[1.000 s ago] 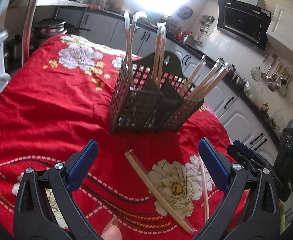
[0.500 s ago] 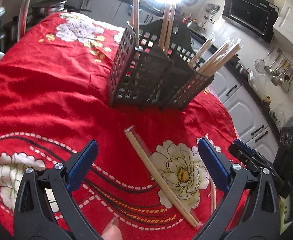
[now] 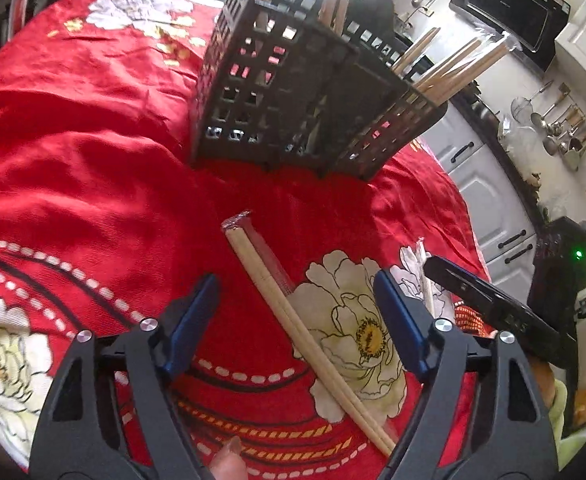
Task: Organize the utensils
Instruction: 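Close the left tool on a wrapped chopstick while the right tool grasps another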
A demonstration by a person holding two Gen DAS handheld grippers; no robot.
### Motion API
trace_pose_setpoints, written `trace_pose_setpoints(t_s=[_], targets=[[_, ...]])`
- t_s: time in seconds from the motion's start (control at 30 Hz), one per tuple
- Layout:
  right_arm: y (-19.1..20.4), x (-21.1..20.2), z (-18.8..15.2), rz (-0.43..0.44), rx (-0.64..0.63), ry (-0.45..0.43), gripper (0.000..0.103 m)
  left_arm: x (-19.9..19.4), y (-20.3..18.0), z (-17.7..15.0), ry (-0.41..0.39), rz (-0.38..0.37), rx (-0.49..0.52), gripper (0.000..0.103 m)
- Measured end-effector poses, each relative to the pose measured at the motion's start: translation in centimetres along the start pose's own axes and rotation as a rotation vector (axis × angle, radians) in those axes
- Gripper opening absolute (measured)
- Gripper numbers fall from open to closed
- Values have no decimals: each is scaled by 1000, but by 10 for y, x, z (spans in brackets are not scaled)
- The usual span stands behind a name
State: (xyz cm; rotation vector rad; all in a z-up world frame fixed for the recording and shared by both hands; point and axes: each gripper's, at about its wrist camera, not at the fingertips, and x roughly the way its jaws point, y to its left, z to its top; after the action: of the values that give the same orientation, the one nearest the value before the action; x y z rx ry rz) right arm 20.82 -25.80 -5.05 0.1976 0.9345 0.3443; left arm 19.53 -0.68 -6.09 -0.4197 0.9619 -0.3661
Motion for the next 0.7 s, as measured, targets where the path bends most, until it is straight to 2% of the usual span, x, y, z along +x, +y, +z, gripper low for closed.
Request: trace_pose_setpoints(t_s=[0.1, 0.2, 0.33, 0.4, 0.53, 0.57, 0.7], targets=[[-4, 10, 6, 24, 35, 25, 64, 5, -1, 6, 8, -2, 4, 68], [-5, 16, 11, 15, 44, 32, 59, 11, -2, 14, 22, -3, 6, 66], [-6, 24, 19, -8, 35, 45, 49, 22, -5, 25, 44, 33, 30, 61], [-5, 27, 21, -18, 24, 49, 43, 26, -7, 29, 45, 61, 43, 54], [-8, 31, 24, -35, 6, 49, 17, 33, -8, 36, 41, 130, 79, 32], [-8, 32, 25, -29, 8, 51, 14, 34, -7, 37, 41, 143, 85, 26], [-7, 29, 26, 9, 15, 50, 10, 34, -1, 42, 46, 158, 88, 14]])
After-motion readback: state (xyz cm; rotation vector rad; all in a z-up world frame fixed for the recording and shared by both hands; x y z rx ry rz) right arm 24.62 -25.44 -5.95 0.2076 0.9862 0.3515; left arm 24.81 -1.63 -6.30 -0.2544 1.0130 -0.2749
